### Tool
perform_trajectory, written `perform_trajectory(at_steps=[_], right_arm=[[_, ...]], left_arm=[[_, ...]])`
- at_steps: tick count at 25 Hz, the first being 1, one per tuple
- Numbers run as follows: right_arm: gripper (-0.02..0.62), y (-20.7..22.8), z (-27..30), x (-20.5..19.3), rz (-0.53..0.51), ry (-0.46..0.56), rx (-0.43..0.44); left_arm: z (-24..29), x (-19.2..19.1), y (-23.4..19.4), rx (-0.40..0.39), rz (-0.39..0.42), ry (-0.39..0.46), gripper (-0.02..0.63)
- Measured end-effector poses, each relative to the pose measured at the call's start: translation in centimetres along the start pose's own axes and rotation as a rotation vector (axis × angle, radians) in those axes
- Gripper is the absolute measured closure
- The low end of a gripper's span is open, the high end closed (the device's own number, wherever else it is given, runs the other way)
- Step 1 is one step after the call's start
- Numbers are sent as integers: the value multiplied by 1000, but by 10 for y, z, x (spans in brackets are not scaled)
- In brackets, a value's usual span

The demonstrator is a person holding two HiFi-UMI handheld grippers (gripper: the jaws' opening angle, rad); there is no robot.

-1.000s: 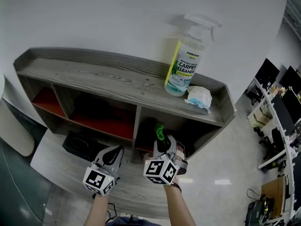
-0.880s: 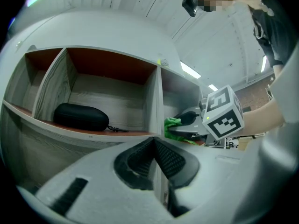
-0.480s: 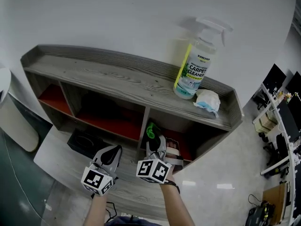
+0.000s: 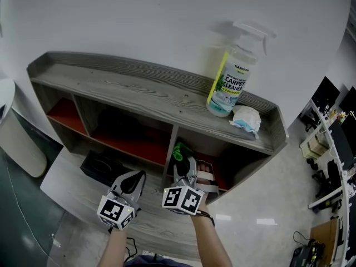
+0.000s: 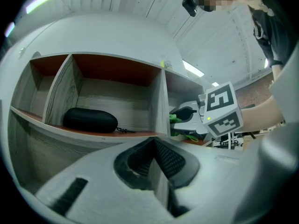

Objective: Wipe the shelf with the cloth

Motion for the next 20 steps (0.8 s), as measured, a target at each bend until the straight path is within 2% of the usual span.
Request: perform_trajectory(at_steps=[20], right_arm=[[486,77,2,39,11,101,-136]], left_arm=[[1,8,3,10,-1,22,607]])
Point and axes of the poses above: the fingertips, and each gripper's own axes: z forward along the fingers, y to its right, x out of its top, the point moved 2 cm from there along -z, backward along the fingers, and after that the axes turned 7 degrees about y, right-handed, at the moved point
